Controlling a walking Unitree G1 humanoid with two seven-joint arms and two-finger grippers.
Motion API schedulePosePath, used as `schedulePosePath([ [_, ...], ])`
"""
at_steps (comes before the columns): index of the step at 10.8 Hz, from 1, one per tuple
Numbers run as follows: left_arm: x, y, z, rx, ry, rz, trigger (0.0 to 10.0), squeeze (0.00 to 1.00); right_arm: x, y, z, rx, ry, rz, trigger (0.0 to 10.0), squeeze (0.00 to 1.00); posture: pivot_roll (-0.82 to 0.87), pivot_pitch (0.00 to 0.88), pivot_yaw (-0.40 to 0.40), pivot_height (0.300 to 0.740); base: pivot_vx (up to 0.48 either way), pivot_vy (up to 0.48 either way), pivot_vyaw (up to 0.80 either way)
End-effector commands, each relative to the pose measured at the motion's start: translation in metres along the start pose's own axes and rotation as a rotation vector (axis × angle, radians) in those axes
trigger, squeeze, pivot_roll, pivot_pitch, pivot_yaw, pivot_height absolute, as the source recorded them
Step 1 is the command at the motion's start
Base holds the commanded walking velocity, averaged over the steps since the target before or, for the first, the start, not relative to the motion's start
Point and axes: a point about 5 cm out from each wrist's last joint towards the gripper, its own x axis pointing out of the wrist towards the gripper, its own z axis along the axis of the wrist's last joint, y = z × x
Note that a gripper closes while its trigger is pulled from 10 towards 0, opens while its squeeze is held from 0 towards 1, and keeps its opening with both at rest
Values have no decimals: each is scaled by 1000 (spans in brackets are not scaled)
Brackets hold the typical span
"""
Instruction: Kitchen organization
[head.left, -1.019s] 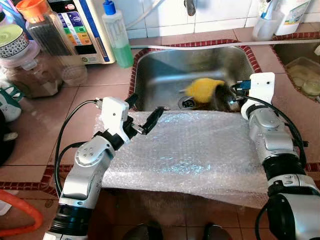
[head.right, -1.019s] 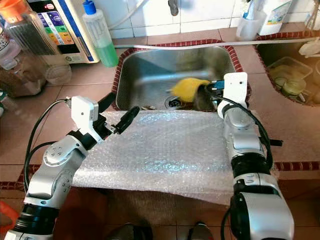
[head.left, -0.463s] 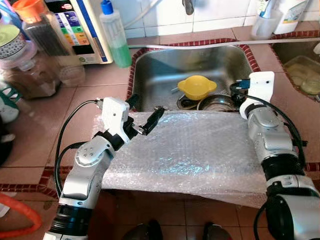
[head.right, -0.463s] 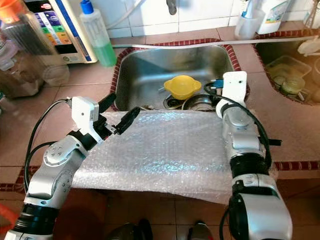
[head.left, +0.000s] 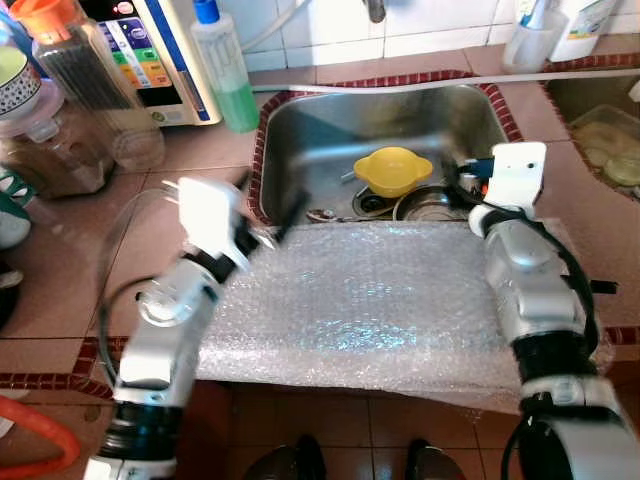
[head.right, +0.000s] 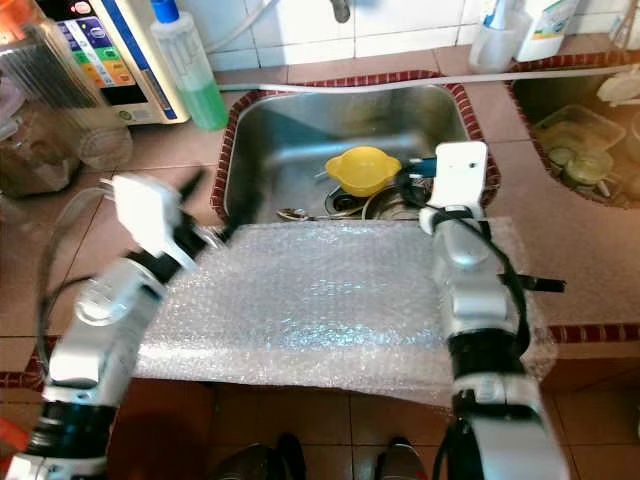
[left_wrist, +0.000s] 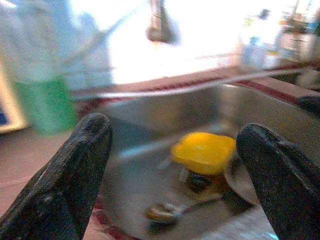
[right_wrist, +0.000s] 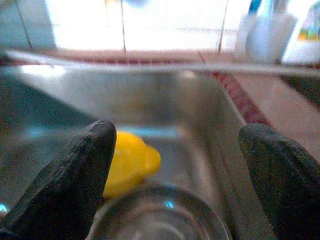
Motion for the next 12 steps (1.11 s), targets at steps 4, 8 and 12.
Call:
schedulePosePath([
  [4,-15,31,15,85,-55,291,10000,373,-27,27,29,-34,-190,103,10000,1000,-171,181,148,740,0,0,0],
  [8,-42,-4,-27,-67,124,336,10000,0,-54,71,36,-36,-262,214,10000,0,-174,163,132,740,0,0,0],
  [12,-45,6,-2,6,27,453,10000,0,-61,67,38,-55,-262,204,10000,0,-169,162,119,740,0,0,0],
])
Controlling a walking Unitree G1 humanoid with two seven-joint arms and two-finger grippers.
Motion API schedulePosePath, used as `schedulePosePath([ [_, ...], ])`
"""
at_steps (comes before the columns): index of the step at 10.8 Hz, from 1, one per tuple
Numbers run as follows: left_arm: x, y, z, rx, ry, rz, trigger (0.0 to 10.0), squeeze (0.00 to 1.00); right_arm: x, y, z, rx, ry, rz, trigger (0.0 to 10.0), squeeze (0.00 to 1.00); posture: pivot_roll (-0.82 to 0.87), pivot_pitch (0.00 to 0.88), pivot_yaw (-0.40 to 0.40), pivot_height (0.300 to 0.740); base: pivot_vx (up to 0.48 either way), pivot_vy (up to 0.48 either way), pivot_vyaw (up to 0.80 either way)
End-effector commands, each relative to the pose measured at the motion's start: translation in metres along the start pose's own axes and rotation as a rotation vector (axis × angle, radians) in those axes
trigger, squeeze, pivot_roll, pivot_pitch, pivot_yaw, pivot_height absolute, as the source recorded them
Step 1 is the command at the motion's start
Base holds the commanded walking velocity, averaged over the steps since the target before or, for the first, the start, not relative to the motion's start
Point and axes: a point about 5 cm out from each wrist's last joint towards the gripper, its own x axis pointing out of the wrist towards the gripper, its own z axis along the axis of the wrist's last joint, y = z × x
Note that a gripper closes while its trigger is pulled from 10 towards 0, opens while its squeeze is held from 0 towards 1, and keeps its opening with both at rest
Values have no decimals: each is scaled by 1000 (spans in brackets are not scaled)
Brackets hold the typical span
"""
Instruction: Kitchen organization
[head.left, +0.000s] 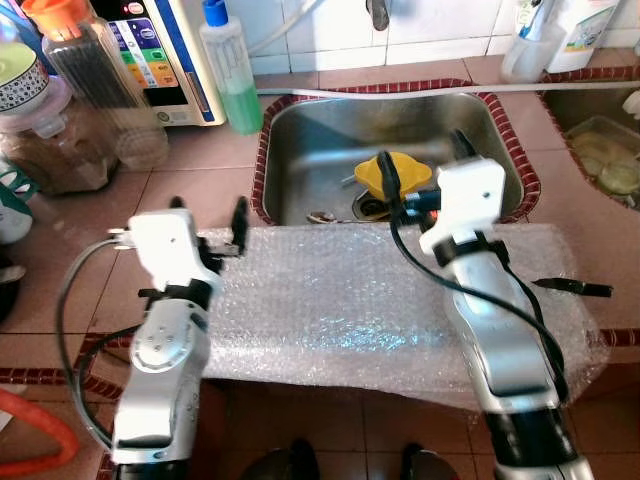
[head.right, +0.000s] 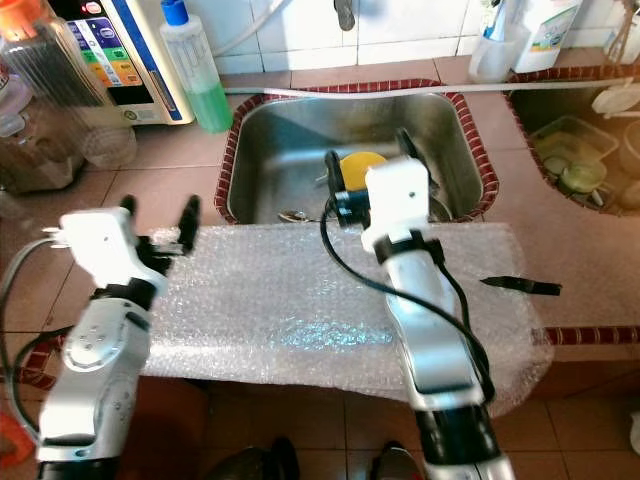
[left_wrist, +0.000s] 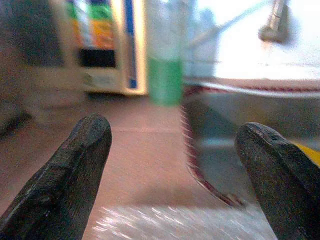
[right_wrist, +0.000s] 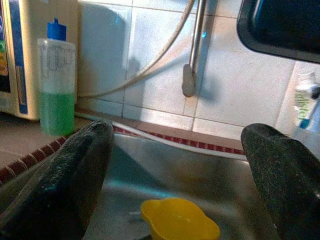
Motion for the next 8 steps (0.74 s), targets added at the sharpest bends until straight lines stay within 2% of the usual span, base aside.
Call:
schedulePosePath([
  [1,-2,16,16,37,-51,74,10000,0,-3,-4,6,-10,-13,-7,10000,0,-166,164,116,740,0,0,0],
  [2,-4,19,22,71,-73,68,10000,0,-7,-6,5,-13,-6,-8,10000,0,-157,169,108,740,0,0,0],
  [3,-11,24,26,105,-65,34,10000,0,-16,-10,4,-33,12,-1,10000,0,-153,174,104,740,0,0,0],
  [4,-20,25,20,129,-26,27,10000,0,-22,-12,4,-52,22,-1,10000,0,-156,179,109,740,0,0,0],
  [6,-29,20,6,106,61,44,10000,0,-30,-16,2,-66,47,-21,10000,0,-164,181,118,740,0,0,0],
  [7,-25,12,5,115,66,84,10000,0,-31,-17,1,-64,59,-39,10000,0,-165,183,125,740,0,0,0],
  [8,-25,4,5,54,65,50,10000,0,-31,-17,-3,-33,85,-60,10000,0,-164,184,131,740,0,0,0],
])
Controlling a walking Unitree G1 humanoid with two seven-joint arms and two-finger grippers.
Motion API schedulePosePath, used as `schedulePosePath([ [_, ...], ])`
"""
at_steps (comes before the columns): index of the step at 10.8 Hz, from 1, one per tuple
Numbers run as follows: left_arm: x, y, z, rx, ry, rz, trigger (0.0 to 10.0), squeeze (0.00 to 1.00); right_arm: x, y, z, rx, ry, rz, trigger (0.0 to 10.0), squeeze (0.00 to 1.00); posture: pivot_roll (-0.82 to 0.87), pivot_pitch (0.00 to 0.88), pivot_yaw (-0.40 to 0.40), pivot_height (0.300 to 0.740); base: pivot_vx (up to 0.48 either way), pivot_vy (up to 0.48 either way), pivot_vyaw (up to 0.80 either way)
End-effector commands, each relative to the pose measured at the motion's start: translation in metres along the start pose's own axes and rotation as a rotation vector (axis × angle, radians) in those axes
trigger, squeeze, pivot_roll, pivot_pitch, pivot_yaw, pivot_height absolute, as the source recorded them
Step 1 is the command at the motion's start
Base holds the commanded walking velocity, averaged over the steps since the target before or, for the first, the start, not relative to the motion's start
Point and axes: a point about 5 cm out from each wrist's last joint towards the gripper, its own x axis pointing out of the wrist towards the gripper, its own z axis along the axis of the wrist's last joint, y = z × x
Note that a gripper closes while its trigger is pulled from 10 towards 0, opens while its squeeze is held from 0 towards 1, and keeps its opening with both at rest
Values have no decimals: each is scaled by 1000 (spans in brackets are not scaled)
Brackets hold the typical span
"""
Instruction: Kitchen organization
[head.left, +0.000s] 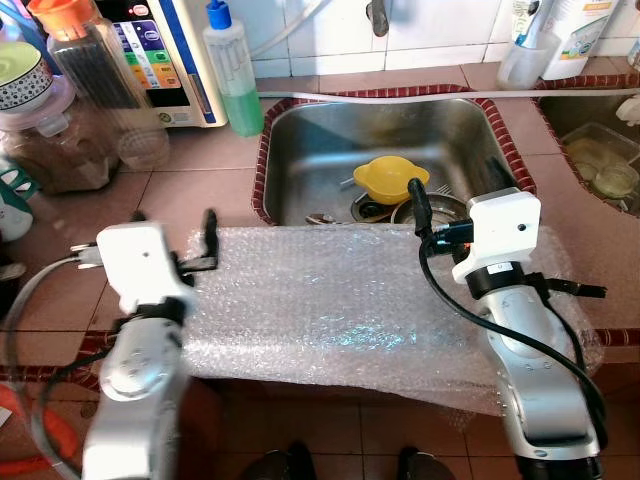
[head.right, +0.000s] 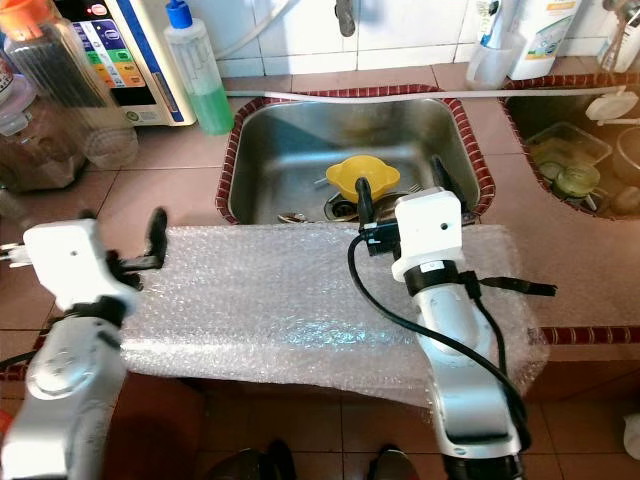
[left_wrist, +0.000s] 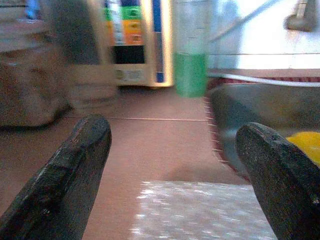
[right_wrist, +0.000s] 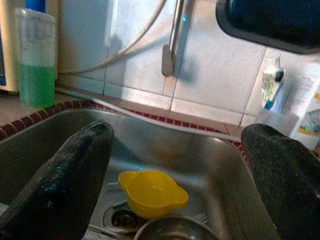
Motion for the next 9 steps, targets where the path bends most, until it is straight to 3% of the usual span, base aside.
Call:
schedulePosePath([
  [1,-3,1,3,-3,-5,-3,10000,0,-2,-1,0,21,10,-18,10000,0,-160,184,130,740,0,0,0],
  [9,2,0,0,18,28,-26,10000,0,5,-1,-5,65,52,-40,10000,0,-165,182,140,740,-30,0,0],
])
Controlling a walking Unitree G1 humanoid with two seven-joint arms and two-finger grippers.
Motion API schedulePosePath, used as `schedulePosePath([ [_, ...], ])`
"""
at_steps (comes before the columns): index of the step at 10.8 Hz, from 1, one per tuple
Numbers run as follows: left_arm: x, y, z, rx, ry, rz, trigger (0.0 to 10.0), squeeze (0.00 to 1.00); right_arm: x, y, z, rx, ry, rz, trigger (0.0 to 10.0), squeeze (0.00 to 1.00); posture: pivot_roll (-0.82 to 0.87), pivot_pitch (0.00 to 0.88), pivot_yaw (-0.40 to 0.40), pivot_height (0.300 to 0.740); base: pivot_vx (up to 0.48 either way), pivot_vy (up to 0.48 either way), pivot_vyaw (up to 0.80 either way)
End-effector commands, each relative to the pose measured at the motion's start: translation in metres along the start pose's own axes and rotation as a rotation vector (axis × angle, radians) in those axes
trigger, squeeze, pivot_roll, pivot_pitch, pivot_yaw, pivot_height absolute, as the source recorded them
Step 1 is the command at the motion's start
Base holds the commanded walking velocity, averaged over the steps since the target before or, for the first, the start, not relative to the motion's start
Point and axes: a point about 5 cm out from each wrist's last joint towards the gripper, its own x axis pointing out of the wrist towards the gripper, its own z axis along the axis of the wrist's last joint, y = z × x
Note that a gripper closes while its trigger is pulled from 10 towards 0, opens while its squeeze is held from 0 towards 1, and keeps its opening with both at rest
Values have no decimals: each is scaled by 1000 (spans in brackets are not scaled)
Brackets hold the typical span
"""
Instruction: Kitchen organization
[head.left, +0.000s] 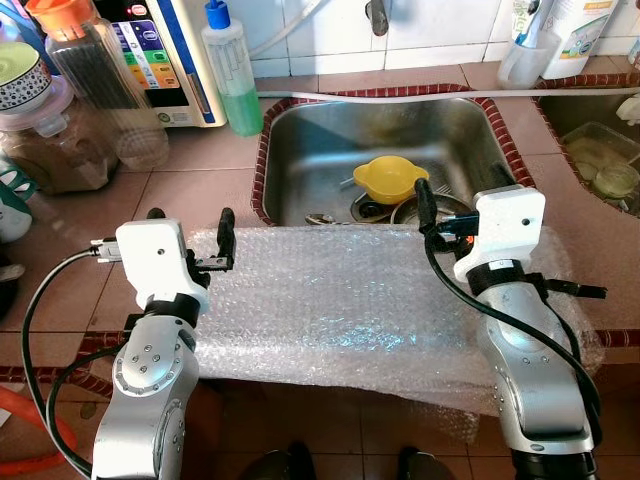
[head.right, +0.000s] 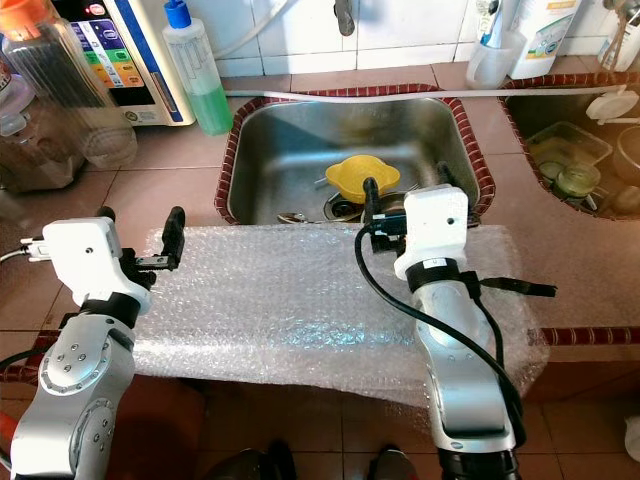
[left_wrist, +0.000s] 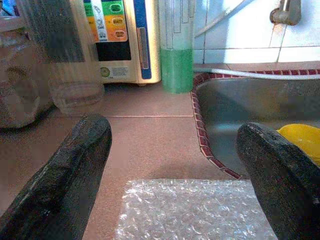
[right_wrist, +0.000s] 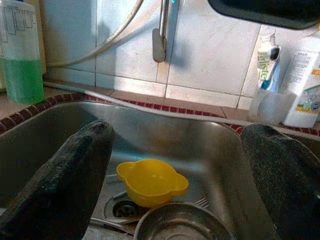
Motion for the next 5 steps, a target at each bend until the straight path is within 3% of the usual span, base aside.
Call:
schedulePosePath([
  [1,0,4,-1,8,15,8,10000,0,2,0,1,7,-1,-2,10000,0,-165,182,140,740,-247,0,0],
  [5,-1,5,-3,16,22,5,10000,0,3,1,0,23,10,5,10000,0,-162,181,139,740,-301,0,0],
])
